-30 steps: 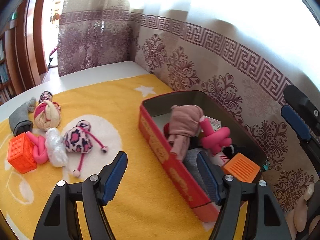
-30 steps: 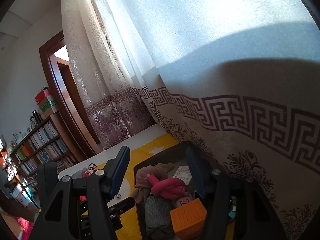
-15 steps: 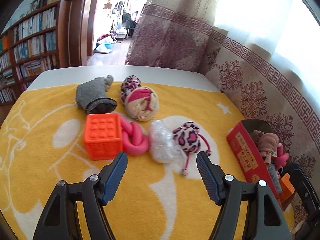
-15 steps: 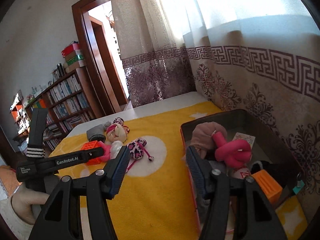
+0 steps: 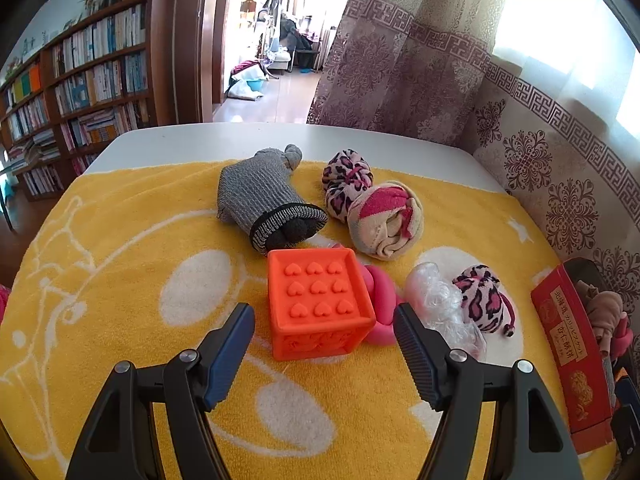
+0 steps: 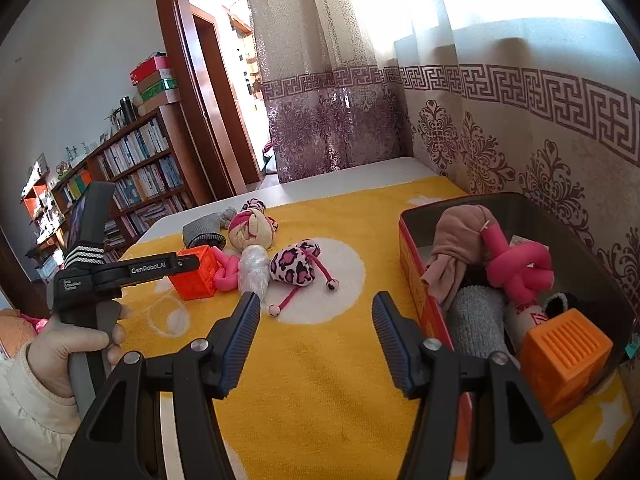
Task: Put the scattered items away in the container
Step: 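Move both grippers back toward the orange block and leopard toy, then grasp the orange heart block with the left gripper while the right gripper grasps the leopard toy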
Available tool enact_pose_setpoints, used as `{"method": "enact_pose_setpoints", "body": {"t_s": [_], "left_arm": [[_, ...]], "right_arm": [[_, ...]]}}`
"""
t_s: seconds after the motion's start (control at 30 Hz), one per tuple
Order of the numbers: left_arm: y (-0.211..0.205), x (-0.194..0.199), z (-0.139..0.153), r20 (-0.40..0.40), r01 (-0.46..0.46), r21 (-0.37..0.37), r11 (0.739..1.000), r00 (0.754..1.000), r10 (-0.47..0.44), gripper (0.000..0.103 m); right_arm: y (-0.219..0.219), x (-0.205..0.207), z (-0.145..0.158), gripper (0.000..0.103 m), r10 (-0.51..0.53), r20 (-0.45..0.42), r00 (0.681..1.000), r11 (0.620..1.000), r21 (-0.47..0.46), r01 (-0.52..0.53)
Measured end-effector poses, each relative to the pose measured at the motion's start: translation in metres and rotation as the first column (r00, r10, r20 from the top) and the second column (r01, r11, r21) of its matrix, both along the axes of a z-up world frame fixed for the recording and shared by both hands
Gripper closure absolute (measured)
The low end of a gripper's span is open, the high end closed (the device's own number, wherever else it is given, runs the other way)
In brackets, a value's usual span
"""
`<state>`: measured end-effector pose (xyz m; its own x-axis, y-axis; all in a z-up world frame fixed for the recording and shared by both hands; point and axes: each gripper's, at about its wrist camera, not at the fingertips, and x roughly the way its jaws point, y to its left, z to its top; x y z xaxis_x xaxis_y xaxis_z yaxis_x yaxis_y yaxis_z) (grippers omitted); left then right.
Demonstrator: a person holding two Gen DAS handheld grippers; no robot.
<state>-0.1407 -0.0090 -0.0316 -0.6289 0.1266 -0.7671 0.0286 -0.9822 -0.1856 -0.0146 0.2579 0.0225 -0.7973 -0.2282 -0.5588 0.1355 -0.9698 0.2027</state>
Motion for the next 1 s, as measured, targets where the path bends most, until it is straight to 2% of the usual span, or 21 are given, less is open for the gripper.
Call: {"method": "enact_pose_setpoints", "body": {"t_s": [0.2, 0.23, 0.27, 0.3, 0.43, 0.63, 0.83, 1.0], "left_arm": [[-0.004, -0.016, -0.025, 0.039, -0.038, 0.01, 0.999, 0.999, 0.037, 0.03], [-0.008, -0.016, -0.028, 0.039, -0.042, 0.03, 0.999, 0.998, 0.04, 0.032], [-0.011, -0.015, -0.03, 0.039, -0.036, 0.058, 0.998, 0.999, 0.034, 0.045], [-0.013, -0.015, -0.029, 0.039, -0.031, 0.072, 0.997, 0.999, 0.028, 0.045], [-0.018, -0.008, -0.02, 0.01, -0.03, 0.064, 0.998, 1.0, 0.029, 0.047], [-0.034, 0.0, -0.002, -0.037, -0.05, 0.103, 0.993, 0.998, 0.054, 0.047], [-0.044, 0.004, 0.011, -0.067, -0.061, 0.141, 0.988, 0.995, 0.071, 0.047], [-0.048, 0.003, 0.008, -0.054, -0.07, 0.164, 0.984, 0.995, 0.08, 0.047]], "right_arm": [[-0.009, -0.001, 0.0, 0.04, 0.009, 0.011, 1.0, 0.999, 0.04, -0.01], [-0.01, -0.001, 0.001, 0.04, 0.011, 0.011, 1.0, 0.999, 0.049, -0.012], [-0.012, -0.003, 0.001, 0.04, 0.014, 0.011, 1.0, 0.998, 0.058, -0.014], [-0.014, -0.004, 0.002, 0.04, 0.018, 0.011, 1.0, 0.998, 0.064, -0.019], [-0.022, -0.021, 0.002, 0.04, 0.054, 0.048, 0.997, 0.997, 0.044, -0.056], [-0.041, -0.062, -0.005, 0.04, 0.059, 0.128, 0.99, 0.996, 0.056, -0.066], [-0.061, -0.103, -0.014, 0.04, 0.009, 0.134, 0.991, 0.988, 0.15, -0.029], [-0.072, -0.137, -0.034, 0.04, -0.014, 0.18, 0.984, 0.975, 0.222, -0.027]]}}
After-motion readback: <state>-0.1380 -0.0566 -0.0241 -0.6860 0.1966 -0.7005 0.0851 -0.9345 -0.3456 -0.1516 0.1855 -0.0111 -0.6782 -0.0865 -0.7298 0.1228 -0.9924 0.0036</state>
